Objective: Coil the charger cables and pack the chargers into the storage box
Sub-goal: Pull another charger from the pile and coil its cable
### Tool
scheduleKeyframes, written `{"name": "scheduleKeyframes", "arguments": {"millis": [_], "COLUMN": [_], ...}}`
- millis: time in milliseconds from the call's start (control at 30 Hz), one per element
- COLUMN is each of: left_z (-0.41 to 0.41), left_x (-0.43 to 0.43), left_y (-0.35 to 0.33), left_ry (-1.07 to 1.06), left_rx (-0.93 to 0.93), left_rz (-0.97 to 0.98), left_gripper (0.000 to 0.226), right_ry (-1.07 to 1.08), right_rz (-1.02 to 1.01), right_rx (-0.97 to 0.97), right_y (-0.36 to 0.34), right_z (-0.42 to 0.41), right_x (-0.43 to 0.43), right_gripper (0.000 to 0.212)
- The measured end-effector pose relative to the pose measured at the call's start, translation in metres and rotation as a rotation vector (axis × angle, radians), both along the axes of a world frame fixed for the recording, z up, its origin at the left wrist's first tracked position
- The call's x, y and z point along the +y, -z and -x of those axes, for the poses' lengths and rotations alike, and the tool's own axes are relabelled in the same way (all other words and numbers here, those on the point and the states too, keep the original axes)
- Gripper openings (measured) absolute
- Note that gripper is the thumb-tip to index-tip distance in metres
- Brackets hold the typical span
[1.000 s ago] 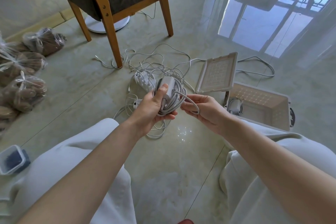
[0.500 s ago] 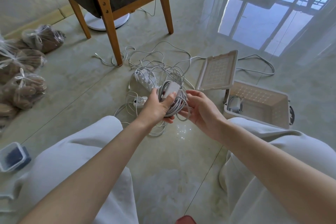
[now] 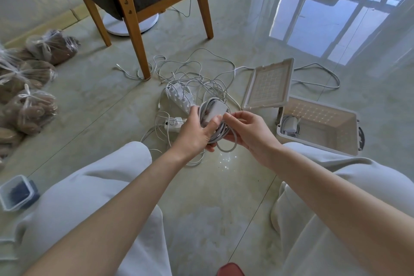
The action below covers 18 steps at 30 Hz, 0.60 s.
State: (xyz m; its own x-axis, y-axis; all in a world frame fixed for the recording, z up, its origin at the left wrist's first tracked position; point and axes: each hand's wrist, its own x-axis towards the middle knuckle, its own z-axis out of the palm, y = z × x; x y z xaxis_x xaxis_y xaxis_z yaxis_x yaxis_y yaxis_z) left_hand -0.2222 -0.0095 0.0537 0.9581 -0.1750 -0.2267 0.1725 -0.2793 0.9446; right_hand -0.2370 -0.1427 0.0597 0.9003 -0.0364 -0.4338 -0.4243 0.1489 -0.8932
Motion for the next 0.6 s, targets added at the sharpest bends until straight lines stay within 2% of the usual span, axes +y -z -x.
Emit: {"name": "scheduleKeyframes", "arguments": {"millis": [200, 333, 400, 467, 600], "left_z": [-0.0008, -0.0017, -0.0020, -0.0025, -0.0036], "left_x": [0.0008, 0.0020, 0.0018, 0.0004, -0.0041], "left_y": [0.0001, -0.0056, -0.0072, -0.0063, -0.0045], "left_ry": [-0.013, -0.047, -0.073, -0.108, -0.168], "left_rx": [-0.002, 0.127, 0.200, 0.193, 0.117], "left_rz": [0.030, 0.123, 0.179, 0.220, 0.277], "left_gripper": [0.026, 0.012, 0.010, 0.013, 0.026], "right_ry": [0.022, 0.027, 0.047, 0.031, -0.150], "right_rz": [0.021, -0.004, -0.108, -0.257, -0.298], "right_rx": [-0.045, -0.046, 0.008, 0.113, 0.257], "right_y": [-0.0034, -0.0068, -0.0067, -0.0063, -0.0067], "right_z": [0.0015, 0.0012, 0.0015, 0.0020, 0.0047], "right_x": [-0.0019, -0.0026, -0.0029, -0.0032, 0.0000], "right_gripper": [0.004, 0.009, 0.016, 0.019, 0.023]}}
